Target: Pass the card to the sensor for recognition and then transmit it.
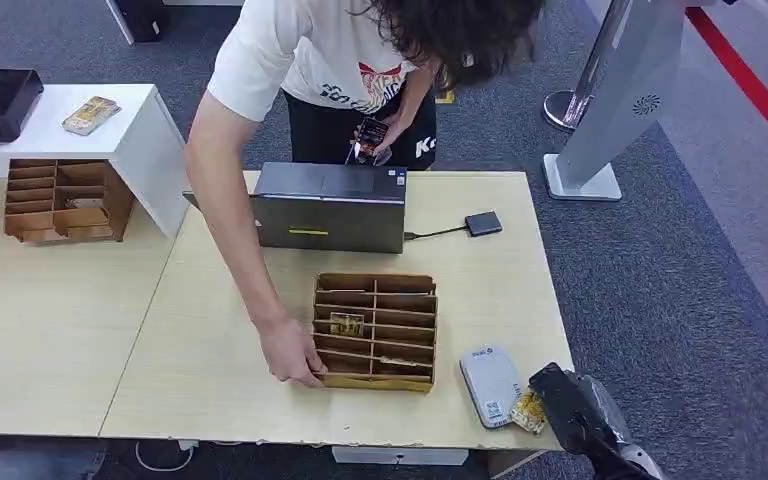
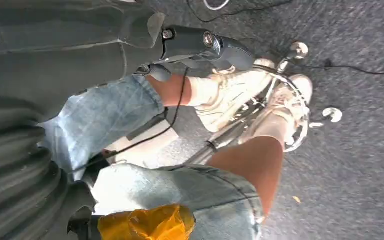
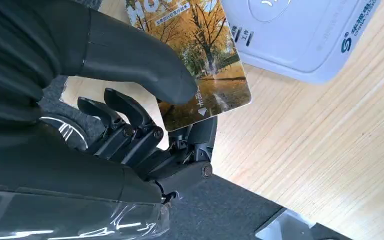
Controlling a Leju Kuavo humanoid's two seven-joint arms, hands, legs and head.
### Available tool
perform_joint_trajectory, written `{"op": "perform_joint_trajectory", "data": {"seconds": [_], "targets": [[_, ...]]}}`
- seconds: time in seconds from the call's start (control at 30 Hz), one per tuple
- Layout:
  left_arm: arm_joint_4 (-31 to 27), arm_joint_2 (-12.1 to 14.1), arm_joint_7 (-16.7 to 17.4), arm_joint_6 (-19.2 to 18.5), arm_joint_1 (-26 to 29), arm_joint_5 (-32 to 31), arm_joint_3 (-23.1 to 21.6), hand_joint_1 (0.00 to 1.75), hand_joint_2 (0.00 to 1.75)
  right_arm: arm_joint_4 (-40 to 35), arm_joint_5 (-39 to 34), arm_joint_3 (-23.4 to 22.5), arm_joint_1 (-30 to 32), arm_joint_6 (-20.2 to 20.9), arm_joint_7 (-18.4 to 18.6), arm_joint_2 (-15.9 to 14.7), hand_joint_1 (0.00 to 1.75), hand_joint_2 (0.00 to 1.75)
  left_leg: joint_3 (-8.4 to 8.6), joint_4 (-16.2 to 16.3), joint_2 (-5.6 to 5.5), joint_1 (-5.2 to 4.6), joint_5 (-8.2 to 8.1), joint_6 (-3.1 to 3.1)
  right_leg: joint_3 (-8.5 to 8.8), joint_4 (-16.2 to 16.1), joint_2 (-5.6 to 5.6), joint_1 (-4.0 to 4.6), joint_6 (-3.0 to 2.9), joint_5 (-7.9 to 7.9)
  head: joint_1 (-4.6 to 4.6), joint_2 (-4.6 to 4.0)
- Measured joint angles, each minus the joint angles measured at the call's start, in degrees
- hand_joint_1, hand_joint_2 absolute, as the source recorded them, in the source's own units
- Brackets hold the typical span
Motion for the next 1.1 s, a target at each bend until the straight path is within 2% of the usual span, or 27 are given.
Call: {"op": "perform_joint_trajectory", "data": {"seconds": [0.13,0.23,0.27,0.3,0.37,0.4,0.43,0.5,0.57,0.67,0.87,1.1], "targets": [[0.0,0.0,0.0,0.0,0.0,0.3,0.0,0.0,1.75,0.0,0.0,0.0,-0.1,0.1,0.0,0.0,1.75,1.75,0.0,0.0,0.0,0.0,0.0,0.0,0.0,0.0,0.0,0.0,0.0,0.0,0.0,0.02],[0.0,0.0,-0.7,0.0,0.0,2.8,0.0,0.0,1.75,0.0,0.0,0.2,-1.7,1.3,-0.2,0.5,1.75,1.75,0.05,0.0,0.02,0.0,0.01,0.0,0.0,0.0,0.01,0.01,-0.01,0.01,0.0,0.0],[-0.1,-2.7,7.3,-0.3,-0.5,1.5,0.0,0.0,1.75,-0.2,-0.7,-0.1,-1.5,1.2,-0.4,0.6,1.75,1.75,0.07,0.0,-0.03,-0.07,0.02,0.02,0.01,0.0,-0.05,-0.04,0.0,0.01,-0.04,0.0],[-0.2,-4.1,9.6,-0.3,-0.8,1.3,0.0,0.0,1.75,-0.4,-1.0,-0.4,-1.0,1.3,-0.9,0.5,1.75,1.75,0.03,0.0,-0.06,-0.09,0.01,0.03,0.03,0.0,-0.09,-0.07,0.0,0.01,0.0,0.0],[-1.1,-4.6,6.8,-0.2,-1.0,3.5,0.0,0.0,1.75,-0.8,-1.3,-1.1,-0.7,2.6,-2.0,0.5,1.75,1.75,-0.03,0.0,-0.04,-0.04,0.01,0.03,0.07,0.0,-0.07,-0.04,0.0,0.01,-0.02,0.0],[-1.9,-3.8,3.1,1.4,-0.9,5.1,0.0,0.0,1.75,-0.9,-1.4,-1.1,-0.9,3.3,-2.2,0.6,1.75,1.75,-0.02,0.0,0.03,0.03,-0.01,-0.01,0.09,0.0,0.02,0.0,-0.04,0.04,0.09,0.0],[-2.1,-3.1,1.2,3.4,-0.5,5.9,0.0,0.0,1.75,-1.0,-1.4,-1.1,-1.2,3.5,-2.1,0.7,1.75,1.75,0.01,0.0,0.13,0.1,-0.02,-0.02,0.09,0.0,0.11,0.08,-0.09,0.07,0.07,0.02],[-1.5,-1.0,-0.9,10.1,-0.1,7.3,0.0,0.0,1.75,-0.9,-1.9,-0.9,-2.2,3.9,-2.1,1.0,1.75,1.75,0.04,0.0,0.15,0.05,-0.03,-0.04,0.01,0.0,0.16,0.11,-0.11,0.08,0.04,0.0],[-0.6,0.0,-1.1,12.0,0.1,8.0,0.0,0.0,1.75,-0.6,-2.4,-0.6,-3.4,4.2,-2.1,1.2,1.75,1.75,0.07,0.0,0.11,0.03,-0.02,-0.06,-0.01,0.0,0.09,0.04,-0.12,0.06,0.0,0.0],[0.7,0.2,-0.7,11.7,0.1,9.0,0.0,0.0,1.75,0.2,-2.7,0.2,-5.6,4.5,-2.1,1.6,1.75,1.75,0.05,0.0,0.05,0.05,0.08,-0.15,-0.03,0.1,0.03,0.05,-0.16,0.04,-0.02,0.0],[2.0,-1.1,1.2,11.9,-0.3,9.9,0.0,0.0,1.75,2.9,-2.6,2.0,-9.2,5.2,-1.7,2.5,1.75,1.75,0.03,0.0,0.05,0.03,0.09,-0.15,-0.01,0.1,0.02,0.05,-0.18,0.05,0.0,0.0],[3.0,-1.6,1.2,11.9,-0.6,10.7,0.0,0.0,1.75,5.4,-2.4,3.4,-11.0,5.4,-1.6,3.3,1.75,1.75,0.02,0.0,0.01,0.04,0.09,-0.15,-0.01,0.1,-0.01,0.04,-0.19,0.04,0.0,0.0]]}}
